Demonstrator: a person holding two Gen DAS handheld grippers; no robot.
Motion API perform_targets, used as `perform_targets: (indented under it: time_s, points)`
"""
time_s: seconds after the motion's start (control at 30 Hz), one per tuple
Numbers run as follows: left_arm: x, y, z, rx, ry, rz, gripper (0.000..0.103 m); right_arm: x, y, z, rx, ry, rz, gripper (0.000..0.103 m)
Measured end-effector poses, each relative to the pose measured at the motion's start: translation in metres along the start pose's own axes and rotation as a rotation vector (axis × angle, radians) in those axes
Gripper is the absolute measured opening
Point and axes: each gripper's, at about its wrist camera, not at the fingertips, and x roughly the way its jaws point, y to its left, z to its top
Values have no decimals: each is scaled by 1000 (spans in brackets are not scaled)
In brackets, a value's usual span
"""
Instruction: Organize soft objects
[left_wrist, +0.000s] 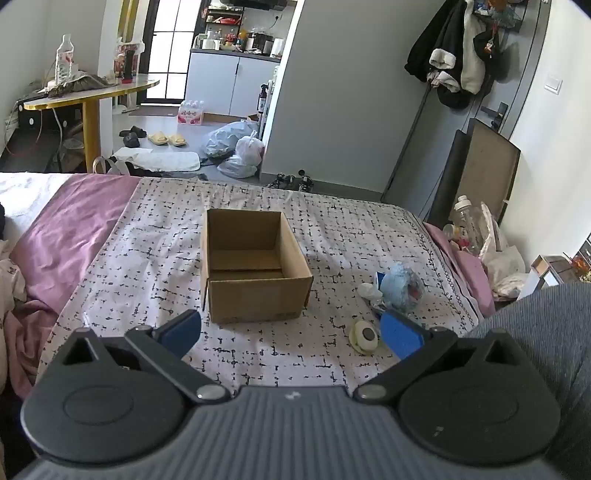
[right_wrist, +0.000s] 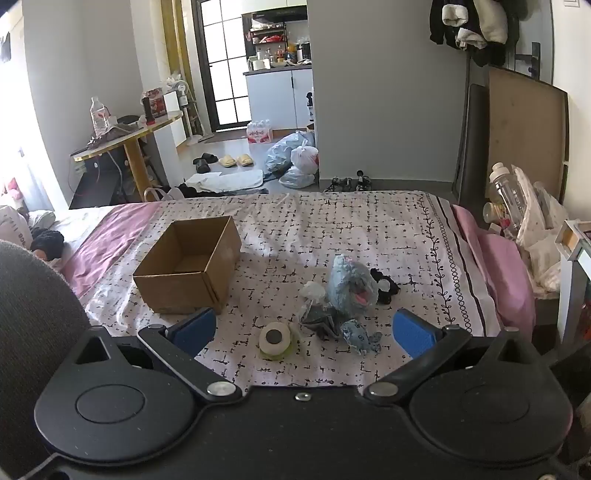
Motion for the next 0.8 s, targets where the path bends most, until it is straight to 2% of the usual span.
perform_targets:
  time_s: [0.8]
  points:
    - [-6, -4, 3, 4, -14, 8, 103, -1, 1, -1, -8, -18, 3, 103]
